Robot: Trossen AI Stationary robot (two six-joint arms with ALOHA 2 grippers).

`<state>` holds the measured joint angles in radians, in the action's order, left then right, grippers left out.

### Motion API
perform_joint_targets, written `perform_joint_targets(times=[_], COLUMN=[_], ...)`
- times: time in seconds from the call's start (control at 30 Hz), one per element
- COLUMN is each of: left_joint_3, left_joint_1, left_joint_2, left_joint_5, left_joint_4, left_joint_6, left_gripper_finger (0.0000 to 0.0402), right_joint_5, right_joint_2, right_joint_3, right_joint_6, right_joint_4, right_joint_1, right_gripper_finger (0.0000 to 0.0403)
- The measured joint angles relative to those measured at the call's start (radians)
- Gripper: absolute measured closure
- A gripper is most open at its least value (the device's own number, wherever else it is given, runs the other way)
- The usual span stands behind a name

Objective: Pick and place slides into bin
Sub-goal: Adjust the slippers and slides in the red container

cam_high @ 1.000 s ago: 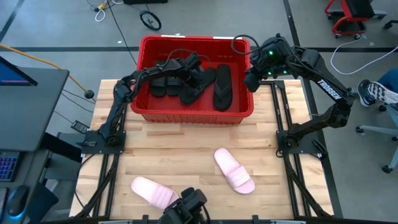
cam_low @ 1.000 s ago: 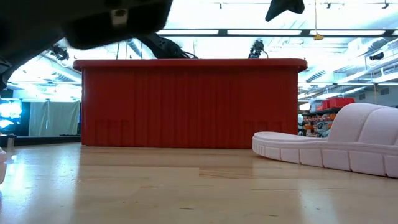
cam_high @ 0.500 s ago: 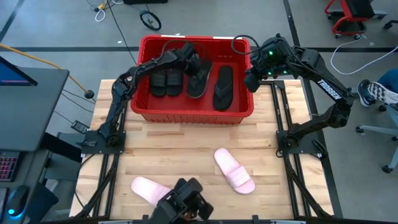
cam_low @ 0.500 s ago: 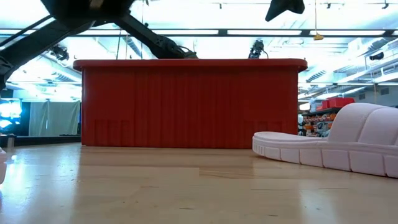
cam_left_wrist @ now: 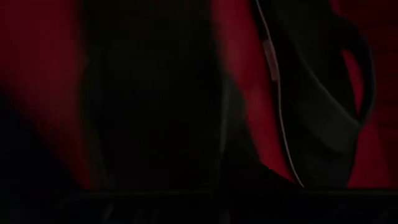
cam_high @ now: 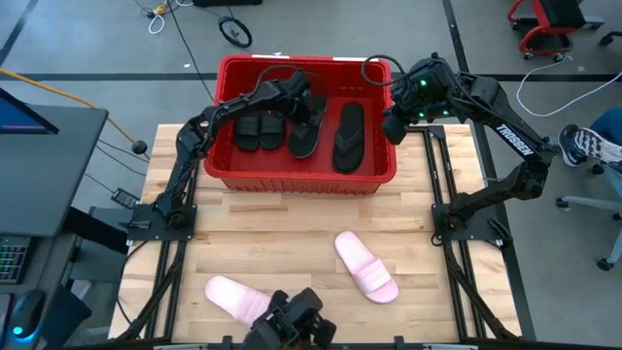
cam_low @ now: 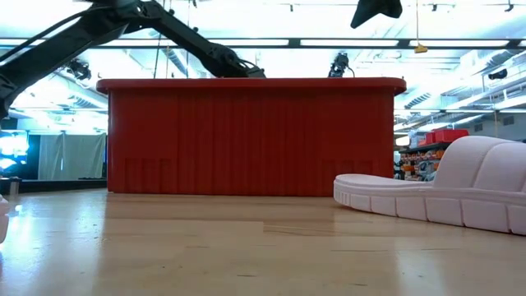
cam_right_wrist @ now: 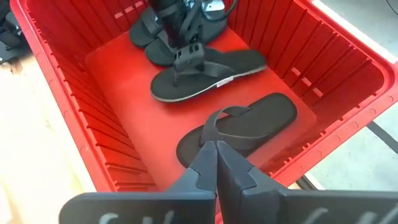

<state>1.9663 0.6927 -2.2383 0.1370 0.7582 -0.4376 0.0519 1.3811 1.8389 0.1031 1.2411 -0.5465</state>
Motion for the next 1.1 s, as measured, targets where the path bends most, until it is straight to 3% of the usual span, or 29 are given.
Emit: perform_joint_targets(times=[0.3, 0.83, 1.1], left_joint_3=[0.0, 0.0, 0.0], left_joint_1=[-0.058, 0.039, 0.04], left_joint_2=[0.002, 0.002, 0.002], left_joint_5=[-0.117, -0.098, -0.082], left_joint_4=[0.055, 0.021, 0.021], left_joint_6=[-0.024, 0.015, 0.039], left_gripper_finger=[0.0391, 0.0384, 0.0295], right_joint_5=[0.0, 0.0, 0.0], right_joint_2=[0.0, 0.0, 0.0], right_joint_3=[0.0, 0.0, 0.0], right_joint_6=[-0.018, -0.036, -0.036], right_joint_4=[0.0, 0.0, 0.0], right_joint_1=[0.0, 0.0, 0.0], right_gripper_finger=[0.0401, 0.0401, 0.0401])
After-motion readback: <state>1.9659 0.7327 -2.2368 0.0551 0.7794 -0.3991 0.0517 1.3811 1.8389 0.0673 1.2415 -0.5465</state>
